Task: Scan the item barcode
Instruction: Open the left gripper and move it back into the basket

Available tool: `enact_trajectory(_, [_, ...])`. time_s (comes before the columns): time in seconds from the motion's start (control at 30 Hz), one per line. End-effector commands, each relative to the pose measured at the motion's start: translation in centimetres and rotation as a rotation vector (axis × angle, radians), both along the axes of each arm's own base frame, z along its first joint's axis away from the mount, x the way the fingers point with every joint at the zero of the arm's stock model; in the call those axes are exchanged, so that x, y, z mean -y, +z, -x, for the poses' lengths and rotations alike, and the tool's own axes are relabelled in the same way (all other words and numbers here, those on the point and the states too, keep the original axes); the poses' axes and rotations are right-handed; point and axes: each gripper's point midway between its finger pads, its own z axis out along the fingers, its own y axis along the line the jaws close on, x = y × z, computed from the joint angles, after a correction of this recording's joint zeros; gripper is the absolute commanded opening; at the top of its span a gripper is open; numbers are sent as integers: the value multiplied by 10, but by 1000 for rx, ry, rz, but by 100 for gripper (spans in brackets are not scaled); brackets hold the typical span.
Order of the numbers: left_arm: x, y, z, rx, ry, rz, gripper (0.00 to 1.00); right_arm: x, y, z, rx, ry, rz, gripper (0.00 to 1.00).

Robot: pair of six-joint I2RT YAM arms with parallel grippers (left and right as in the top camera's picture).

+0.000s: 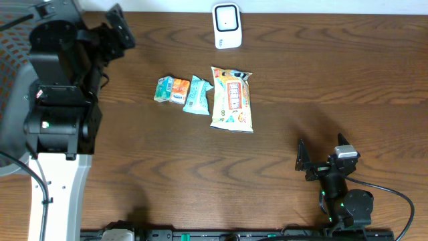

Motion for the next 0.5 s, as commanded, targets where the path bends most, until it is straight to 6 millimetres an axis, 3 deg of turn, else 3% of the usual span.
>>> enact_trajectory(0.0, [-36, 15, 3, 30, 121, -14, 97, 1, 0, 0, 0, -3, -2, 99])
enact_trajectory(0.27, [-124, 57, 10, 54, 339, -19, 97, 1, 0, 0, 0, -3, -2, 99])
enact_trajectory(0.37, [-156, 56, 6, 2, 397, -12, 97, 1, 0, 0, 0, -3, -2, 99])
enact_trajectory(0.47, [-168, 42, -11, -74, 306, -24, 97, 1, 0, 0, 0, -3, -2, 99])
